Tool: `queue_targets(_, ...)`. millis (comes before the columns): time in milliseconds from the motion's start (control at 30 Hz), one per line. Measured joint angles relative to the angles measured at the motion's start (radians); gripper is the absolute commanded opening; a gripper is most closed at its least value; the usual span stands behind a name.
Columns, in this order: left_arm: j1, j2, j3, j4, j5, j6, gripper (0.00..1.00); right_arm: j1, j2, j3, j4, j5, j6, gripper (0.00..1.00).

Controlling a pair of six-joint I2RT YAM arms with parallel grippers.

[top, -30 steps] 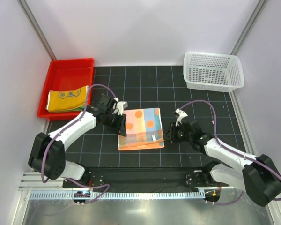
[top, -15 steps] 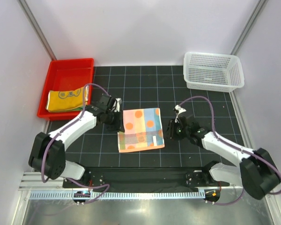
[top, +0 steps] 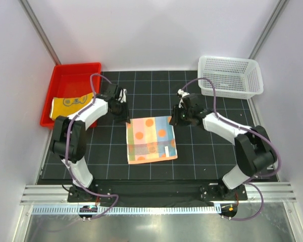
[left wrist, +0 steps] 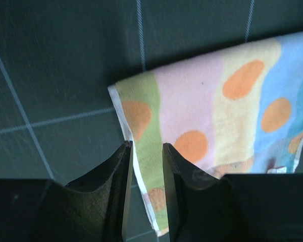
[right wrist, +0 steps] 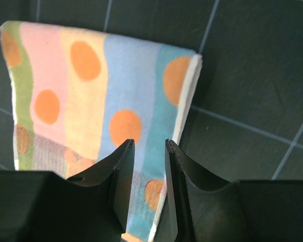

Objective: Fold and stack the towels
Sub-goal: Fold the towel

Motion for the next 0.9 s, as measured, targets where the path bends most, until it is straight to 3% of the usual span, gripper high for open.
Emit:
queue_targets(367,0.032,0.19,0.114,-0.004,0.016,0.072,0.31,-0.114,0.246,0.162,-0.002,-0.072,-0.037,0.39)
queue_targets(567,0.043,0.216,0.137,-0.004,0.033,0.082,0.31,-0.115,0.299,0.172,0.048,-0.122,-0.025,0.34)
queue_targets(667,0.044,0.217,0.154,-0.003,0.042,0.091,0.19,-0.115,0.325,0.172,0.077,-0.136,-0.017,0.29)
queue_targets(733,0.044,0.218,0.16,-0.002,0.05,0.095,0.01,-0.116,0.339,0.172,0.089,-0.143,-0.014,0.23)
queue_targets(900,0.048,0.231,0.167,0.0,0.067,0.106,0.0,-0.123,0.354,0.172,0.119,-0.156,-0.007,0.11)
